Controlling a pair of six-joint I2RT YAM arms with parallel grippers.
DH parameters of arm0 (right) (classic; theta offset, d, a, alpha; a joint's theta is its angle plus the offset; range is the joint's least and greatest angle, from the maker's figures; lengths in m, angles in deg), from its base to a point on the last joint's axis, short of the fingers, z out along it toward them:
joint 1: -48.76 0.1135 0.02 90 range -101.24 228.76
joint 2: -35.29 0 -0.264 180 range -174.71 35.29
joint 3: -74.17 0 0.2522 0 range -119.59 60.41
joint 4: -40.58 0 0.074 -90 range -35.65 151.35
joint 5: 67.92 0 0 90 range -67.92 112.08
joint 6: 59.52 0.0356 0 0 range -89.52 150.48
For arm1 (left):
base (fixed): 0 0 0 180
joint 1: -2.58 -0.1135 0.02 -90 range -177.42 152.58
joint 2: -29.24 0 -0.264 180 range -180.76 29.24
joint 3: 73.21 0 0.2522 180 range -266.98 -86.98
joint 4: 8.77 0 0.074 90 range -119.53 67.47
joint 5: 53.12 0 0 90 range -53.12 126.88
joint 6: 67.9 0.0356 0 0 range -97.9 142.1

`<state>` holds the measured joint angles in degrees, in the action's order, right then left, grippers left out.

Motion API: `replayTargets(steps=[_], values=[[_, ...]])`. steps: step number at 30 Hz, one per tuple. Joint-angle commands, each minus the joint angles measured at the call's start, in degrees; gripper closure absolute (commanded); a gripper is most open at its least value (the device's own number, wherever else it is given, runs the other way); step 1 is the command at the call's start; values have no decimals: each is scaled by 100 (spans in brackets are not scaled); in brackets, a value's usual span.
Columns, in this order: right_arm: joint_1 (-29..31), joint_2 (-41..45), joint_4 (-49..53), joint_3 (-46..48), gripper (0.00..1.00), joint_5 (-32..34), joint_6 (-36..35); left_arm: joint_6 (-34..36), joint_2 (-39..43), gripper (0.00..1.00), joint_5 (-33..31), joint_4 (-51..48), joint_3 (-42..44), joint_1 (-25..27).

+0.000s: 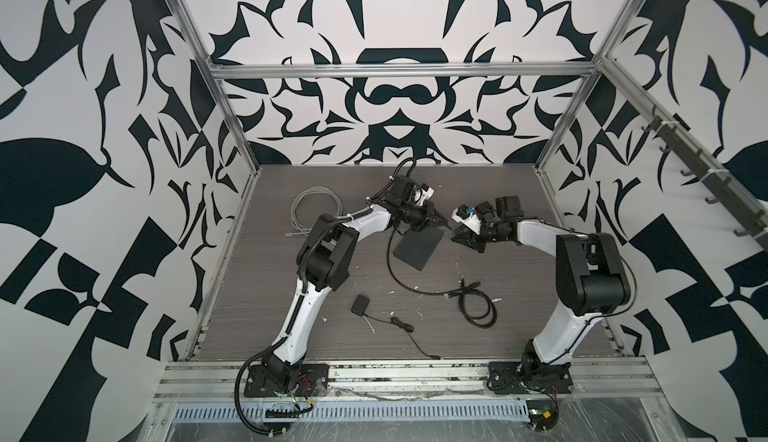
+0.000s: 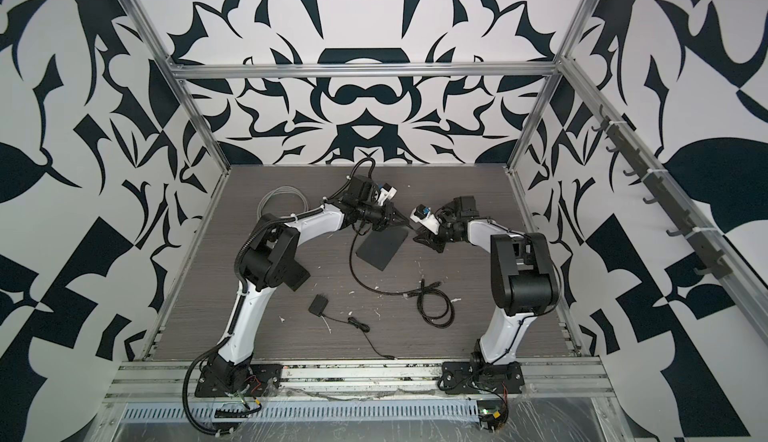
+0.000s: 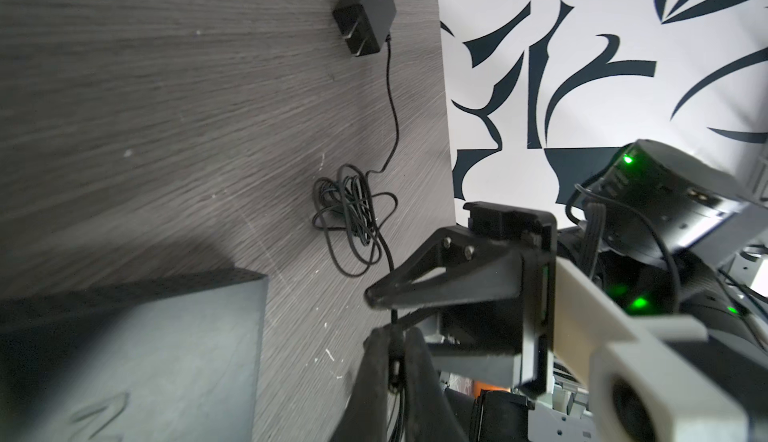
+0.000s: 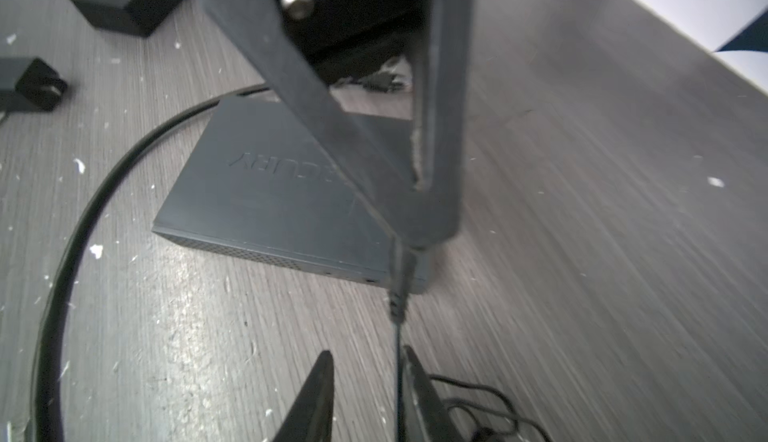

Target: Insert the plug into the switch port

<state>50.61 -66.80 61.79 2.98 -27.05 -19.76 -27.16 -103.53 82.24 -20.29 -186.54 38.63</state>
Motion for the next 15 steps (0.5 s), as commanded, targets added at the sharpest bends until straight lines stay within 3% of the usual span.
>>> replayTargets(steps=[1,15], values=[[-24,198,-893,69,69,-661,522,-171,-120,93,132,292,110,-28],[-46,200,-2127,571,69,-1267,1052,-412,26,94,348,690,383,-81]])
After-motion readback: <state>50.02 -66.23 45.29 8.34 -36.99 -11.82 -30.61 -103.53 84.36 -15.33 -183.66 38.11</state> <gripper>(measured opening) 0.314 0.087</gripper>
